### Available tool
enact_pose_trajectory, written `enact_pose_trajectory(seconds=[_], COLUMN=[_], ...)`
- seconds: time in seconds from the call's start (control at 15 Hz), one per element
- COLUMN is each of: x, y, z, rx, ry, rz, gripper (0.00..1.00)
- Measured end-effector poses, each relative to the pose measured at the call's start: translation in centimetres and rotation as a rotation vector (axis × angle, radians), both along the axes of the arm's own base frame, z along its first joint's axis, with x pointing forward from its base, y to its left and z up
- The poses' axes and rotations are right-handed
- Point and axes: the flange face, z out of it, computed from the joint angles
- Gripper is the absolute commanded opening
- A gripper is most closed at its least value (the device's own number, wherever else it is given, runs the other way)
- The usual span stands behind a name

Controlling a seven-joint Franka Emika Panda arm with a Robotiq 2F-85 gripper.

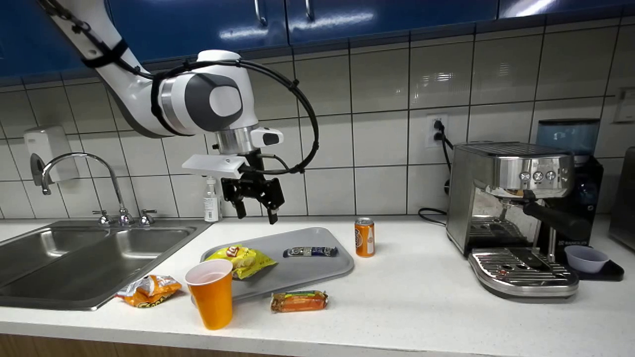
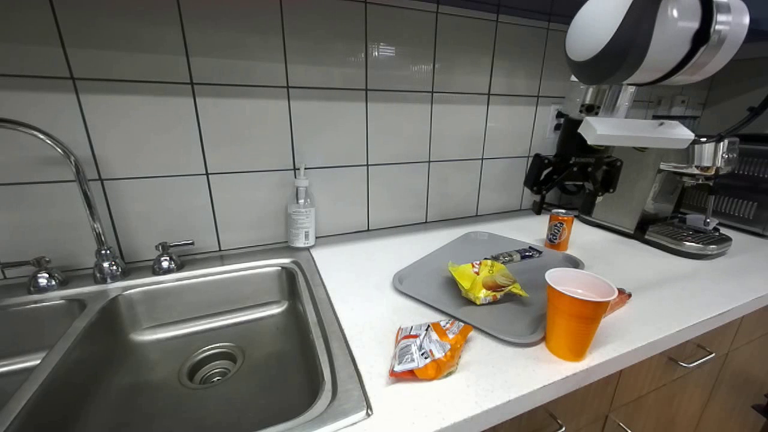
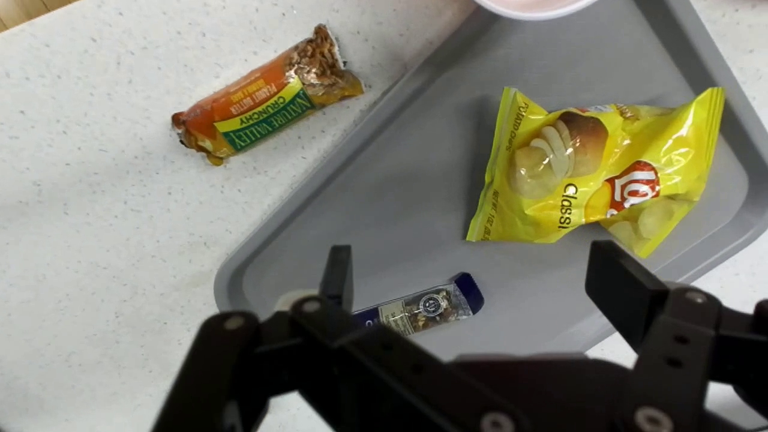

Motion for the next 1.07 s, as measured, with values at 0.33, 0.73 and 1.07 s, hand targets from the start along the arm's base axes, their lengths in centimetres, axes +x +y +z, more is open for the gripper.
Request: enact_pose_trajectory(seconds=[0.33,0.73,1.07], x=[0.8,1.7,3.1], y=[2.9,6.5,8.9], z=[-1.2,-2.8,-4.2], rx=[-0.010,-0.019,-0.012], ry=[-0.013,-0.032,-0.045], rz=[-0.076,-0.157,-0.228], gripper=[1.00,1.00,1.00])
